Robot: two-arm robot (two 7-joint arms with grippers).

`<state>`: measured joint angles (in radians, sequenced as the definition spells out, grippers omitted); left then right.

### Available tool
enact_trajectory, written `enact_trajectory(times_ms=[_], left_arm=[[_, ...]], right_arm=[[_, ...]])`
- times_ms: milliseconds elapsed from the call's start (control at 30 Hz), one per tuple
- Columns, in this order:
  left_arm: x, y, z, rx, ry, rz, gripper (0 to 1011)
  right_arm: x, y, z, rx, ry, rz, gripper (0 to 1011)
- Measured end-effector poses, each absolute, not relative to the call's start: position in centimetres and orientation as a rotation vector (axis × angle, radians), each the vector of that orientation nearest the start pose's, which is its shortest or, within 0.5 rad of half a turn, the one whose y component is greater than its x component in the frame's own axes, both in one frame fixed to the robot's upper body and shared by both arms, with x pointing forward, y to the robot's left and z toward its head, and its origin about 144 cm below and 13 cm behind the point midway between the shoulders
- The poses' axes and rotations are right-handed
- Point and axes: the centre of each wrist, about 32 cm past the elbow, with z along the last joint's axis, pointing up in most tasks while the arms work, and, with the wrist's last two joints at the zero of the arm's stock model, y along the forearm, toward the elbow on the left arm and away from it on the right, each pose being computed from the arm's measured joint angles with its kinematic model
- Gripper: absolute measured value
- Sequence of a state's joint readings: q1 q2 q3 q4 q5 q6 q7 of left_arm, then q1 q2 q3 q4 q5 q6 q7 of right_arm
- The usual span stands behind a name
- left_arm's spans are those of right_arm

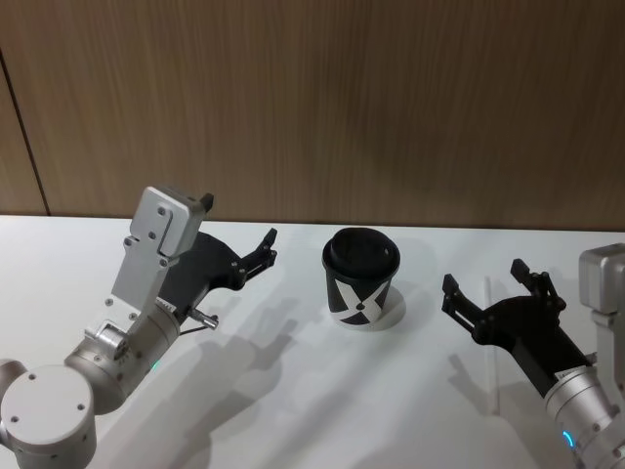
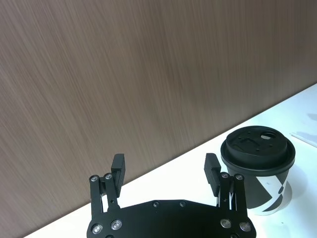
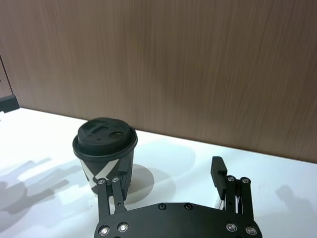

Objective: Pick up the straw with one hand, pass it to the other hand, and insert it into the cup.

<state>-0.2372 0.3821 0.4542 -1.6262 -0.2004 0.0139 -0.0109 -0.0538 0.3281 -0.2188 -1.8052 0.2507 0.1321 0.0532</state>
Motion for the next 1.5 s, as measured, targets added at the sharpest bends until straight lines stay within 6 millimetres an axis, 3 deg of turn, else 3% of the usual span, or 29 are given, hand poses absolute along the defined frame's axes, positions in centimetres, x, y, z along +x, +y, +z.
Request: enact_trajectory(times_ms=[867,1500], left_arm=[[49.2,19.8,120.4,0.061,-0.268,1.124,1003],[49.2,19.8,120.4,0.061,-0.268,1.124,1003]], right_arm=[[41.4,-24.0,118.7,-0.209,0.072,-1.251,1001],[41.7,-24.1,118.7,-0.257,0.136,-1.264,1001]])
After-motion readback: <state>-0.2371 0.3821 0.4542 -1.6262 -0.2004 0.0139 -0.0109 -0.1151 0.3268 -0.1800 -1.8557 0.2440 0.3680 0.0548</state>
